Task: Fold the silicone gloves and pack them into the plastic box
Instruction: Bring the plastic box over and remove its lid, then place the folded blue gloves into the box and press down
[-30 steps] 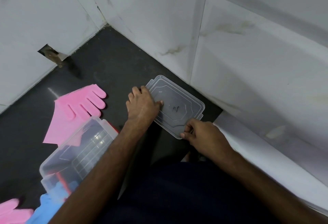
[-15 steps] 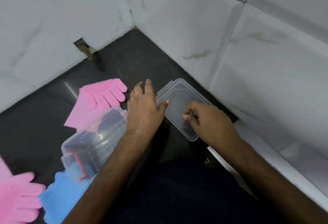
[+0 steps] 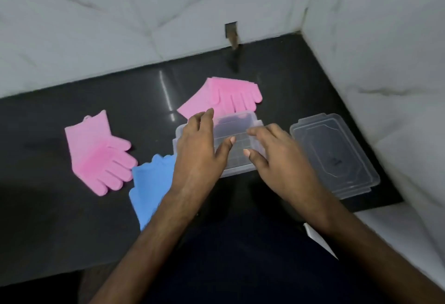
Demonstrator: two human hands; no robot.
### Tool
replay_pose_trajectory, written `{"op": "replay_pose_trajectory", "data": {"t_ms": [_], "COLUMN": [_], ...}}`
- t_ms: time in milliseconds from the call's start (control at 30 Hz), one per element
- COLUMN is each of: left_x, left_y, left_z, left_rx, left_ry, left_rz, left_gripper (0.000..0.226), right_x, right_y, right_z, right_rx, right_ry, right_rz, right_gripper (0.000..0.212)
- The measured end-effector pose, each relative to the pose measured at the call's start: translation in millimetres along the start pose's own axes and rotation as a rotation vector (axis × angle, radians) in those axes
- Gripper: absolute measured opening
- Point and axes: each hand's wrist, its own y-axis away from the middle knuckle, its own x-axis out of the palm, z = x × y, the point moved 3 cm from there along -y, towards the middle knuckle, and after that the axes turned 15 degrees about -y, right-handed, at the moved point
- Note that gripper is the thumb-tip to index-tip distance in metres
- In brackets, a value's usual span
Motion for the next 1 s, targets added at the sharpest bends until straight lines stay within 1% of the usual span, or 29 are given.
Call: {"op": "replay_pose_trajectory", "data": {"t_ms": [233, 400, 567, 767, 900, 1000], "left_x": [-12.7, -19.4, -17.7, -5.6, 10.0, 24.6], "left_y": [36.3, 61.3, 87.8, 112.3, 126.5, 137.1], "left_z": [56.7, 91.4, 116.1, 139.1, 154.8, 164.2], "left_rx": [-0.189, -0.322, -0.441, -0.528, -0.613, -0.729], "left_ry": [0.063, 0.071, 0.103, 0.134, 0.201, 0.254], "left_rz": [-0.040, -0.076, -0.090, -0.090, -0.053, 0.015], "left_gripper": [0.070, 0.071, 0.070, 0.067, 0.067, 0.068], "right_x": [38.3, 66.4, 92.4, 121.4, 146.7, 162.5], "right_y": [-2.5, -0.2, 10.4, 18.4, 24.8, 26.5], "right_z": [41.7, 72.3, 91.5, 92.6, 80.9, 67.4], "right_rx": [-0.171, -0.309, -0.437, -0.466, -0.452, -0.409], "right_ry": [0.061, 0.087, 0.072, 0.053, 0.125, 0.216], "right_rz": [0.138, 0.227, 0.350, 0.527, 0.668, 0.763], "right_gripper": [0.049, 0.038, 0.035, 0.036, 0.048, 0.056]}}
